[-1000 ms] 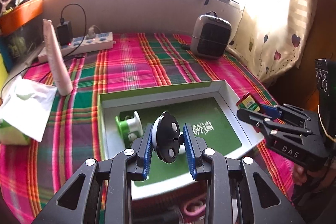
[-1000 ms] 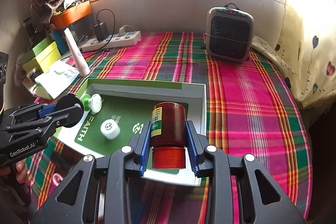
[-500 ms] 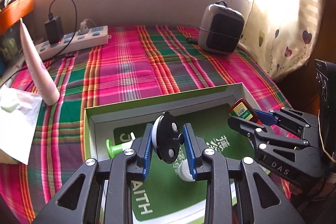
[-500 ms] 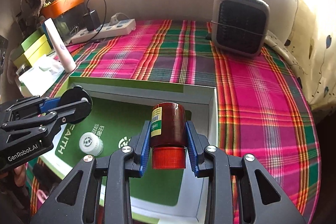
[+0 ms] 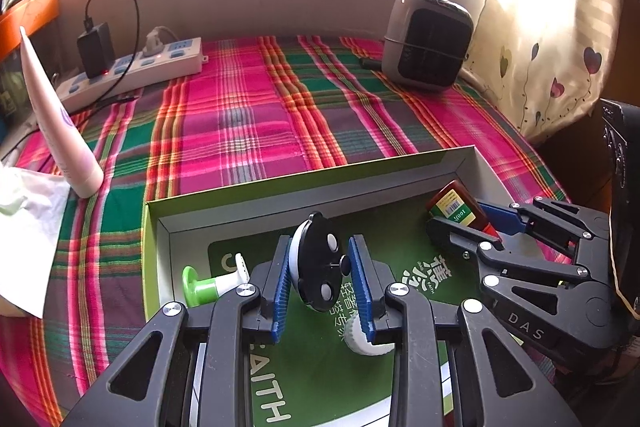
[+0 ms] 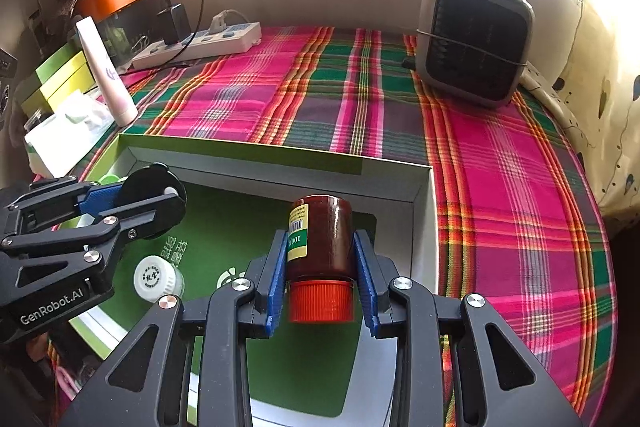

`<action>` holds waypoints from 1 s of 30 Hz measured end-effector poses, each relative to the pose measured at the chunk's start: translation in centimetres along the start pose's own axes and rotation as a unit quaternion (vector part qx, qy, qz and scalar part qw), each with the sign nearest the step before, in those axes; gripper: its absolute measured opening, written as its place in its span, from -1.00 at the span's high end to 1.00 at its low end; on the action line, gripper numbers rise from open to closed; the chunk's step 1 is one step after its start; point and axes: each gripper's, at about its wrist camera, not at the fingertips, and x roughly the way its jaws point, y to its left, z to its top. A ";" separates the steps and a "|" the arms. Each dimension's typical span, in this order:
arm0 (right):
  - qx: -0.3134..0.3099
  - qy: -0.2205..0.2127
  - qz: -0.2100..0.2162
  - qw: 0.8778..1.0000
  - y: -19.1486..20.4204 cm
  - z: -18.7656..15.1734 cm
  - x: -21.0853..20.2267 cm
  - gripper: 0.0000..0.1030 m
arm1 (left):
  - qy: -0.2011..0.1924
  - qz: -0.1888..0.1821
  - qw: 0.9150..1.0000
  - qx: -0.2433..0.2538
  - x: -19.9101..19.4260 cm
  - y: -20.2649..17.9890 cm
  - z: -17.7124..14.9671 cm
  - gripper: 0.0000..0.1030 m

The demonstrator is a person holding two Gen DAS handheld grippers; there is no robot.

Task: Organize rigid objects
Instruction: 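Carry the bottle and disc over the tray and lower them inside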

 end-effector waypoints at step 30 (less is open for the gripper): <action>0.004 -0.017 0.000 1.000 0.2 0.1 -0.3 0.08 | -0.011 0.003 1.000 -0.011 -0.6 0.2 -0.3 0.25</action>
